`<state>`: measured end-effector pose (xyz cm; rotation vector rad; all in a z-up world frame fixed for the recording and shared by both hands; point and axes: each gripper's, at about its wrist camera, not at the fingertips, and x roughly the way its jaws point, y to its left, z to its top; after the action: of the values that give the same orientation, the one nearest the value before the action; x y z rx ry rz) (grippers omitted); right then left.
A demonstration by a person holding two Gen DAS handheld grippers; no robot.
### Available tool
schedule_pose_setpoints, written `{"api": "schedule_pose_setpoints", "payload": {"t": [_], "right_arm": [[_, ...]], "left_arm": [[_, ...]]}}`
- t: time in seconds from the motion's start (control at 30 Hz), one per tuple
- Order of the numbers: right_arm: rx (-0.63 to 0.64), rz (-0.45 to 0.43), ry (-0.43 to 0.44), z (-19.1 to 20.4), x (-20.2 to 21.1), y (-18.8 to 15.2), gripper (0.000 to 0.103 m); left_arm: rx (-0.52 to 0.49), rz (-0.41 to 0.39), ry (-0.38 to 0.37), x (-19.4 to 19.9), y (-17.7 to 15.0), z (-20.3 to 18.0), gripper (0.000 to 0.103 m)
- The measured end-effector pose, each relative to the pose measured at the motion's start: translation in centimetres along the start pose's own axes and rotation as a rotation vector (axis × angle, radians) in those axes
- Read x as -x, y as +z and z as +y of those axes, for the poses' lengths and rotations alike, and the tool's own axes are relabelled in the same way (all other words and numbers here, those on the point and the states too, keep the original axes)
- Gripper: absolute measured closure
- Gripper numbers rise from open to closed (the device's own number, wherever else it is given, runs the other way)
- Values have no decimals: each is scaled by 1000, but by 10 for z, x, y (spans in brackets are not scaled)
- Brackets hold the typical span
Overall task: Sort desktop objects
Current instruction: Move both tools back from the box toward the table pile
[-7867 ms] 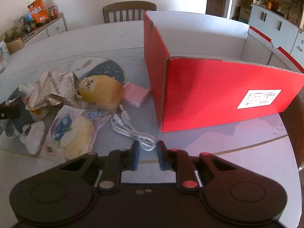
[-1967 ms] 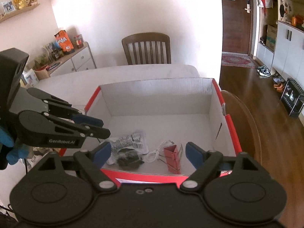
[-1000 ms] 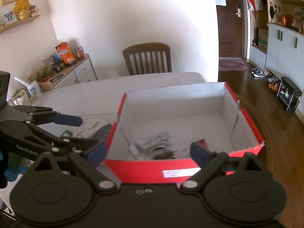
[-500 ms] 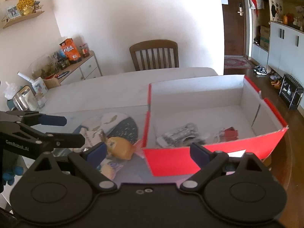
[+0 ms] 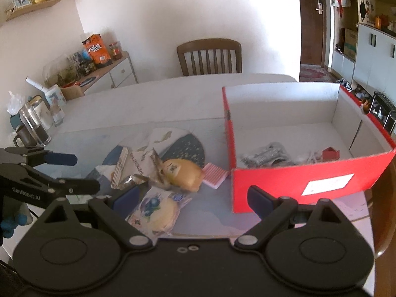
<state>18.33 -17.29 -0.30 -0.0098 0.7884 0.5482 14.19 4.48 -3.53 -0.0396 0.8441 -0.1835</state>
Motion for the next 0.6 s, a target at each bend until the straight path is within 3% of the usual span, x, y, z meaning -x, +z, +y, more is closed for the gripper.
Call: {"api": "schedule_pose_setpoints", "payload": {"t": [0.43,0.6], "right_arm": [[-10,51,-25,28,-29,-10,9],[-6,75,-35,36,-44,-12,10]], "left_arm": [[-2,35,17,-11,-16,35,0],[15,65,61,-27,-17,52,0]]}}
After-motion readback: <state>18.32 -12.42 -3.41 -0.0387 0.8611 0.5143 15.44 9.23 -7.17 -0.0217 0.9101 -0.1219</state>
